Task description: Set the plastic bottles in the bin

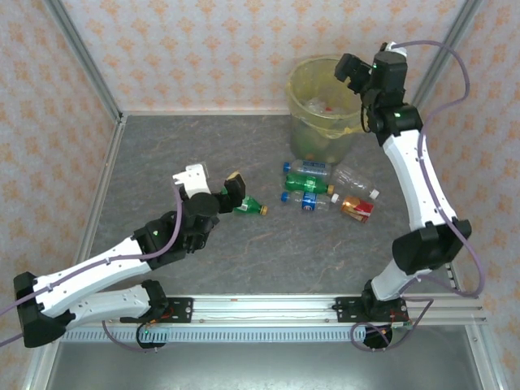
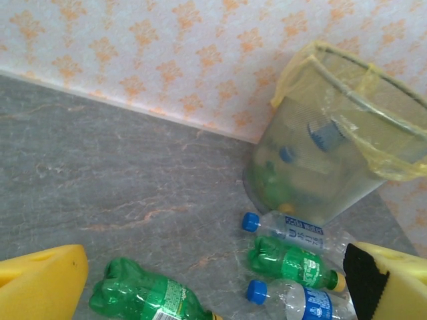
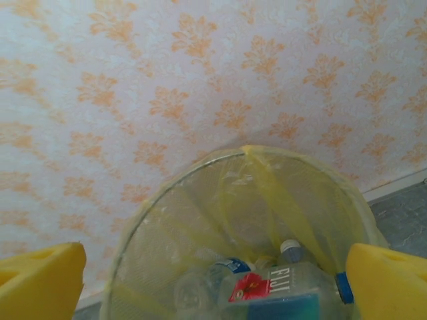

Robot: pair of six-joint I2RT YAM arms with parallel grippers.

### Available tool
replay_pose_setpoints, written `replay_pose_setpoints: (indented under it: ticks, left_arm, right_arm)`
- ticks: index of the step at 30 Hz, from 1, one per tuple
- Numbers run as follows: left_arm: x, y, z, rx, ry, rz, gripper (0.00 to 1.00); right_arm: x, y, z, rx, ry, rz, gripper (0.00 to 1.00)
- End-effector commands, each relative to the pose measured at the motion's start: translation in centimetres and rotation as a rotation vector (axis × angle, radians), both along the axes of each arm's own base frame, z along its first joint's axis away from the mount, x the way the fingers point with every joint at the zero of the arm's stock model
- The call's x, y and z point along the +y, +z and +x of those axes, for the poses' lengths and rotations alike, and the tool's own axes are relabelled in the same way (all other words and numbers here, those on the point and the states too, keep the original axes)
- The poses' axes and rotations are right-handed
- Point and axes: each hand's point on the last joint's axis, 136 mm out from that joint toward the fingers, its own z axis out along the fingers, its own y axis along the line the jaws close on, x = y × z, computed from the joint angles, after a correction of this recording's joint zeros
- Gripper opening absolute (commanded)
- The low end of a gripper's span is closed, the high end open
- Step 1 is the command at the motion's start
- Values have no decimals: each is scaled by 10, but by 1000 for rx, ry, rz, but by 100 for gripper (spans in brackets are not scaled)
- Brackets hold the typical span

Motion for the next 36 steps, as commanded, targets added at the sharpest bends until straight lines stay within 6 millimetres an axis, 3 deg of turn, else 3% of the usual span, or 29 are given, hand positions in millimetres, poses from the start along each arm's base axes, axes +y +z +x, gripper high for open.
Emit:
replay_pose_setpoints:
  ticks: [1,13,19,25,29,36]
  left_arm:
    - [1,1,7,28,20,-57,99]
    - [4,-72,48,288,108,-194,98]
    - [-6,-128,55,495,167,-246,96]
    - [-23,-170,52,665,203,-296,93]
    - [-31,-187,44,702,268,-390,89]
    - [-51,-196,42,679,361,-501,90]
  right_arm:
    - [4,20,-31,-44,61,17,100]
    - [31,-10,-99,-5,219,50,100]
    - [35,-27,-125,9,248,60,100]
    - [36,-40,-140,13,263,70,100]
    - [31,-51,-143,9,242,61,100]
    - [35,-48,-144,7,258,91,100]
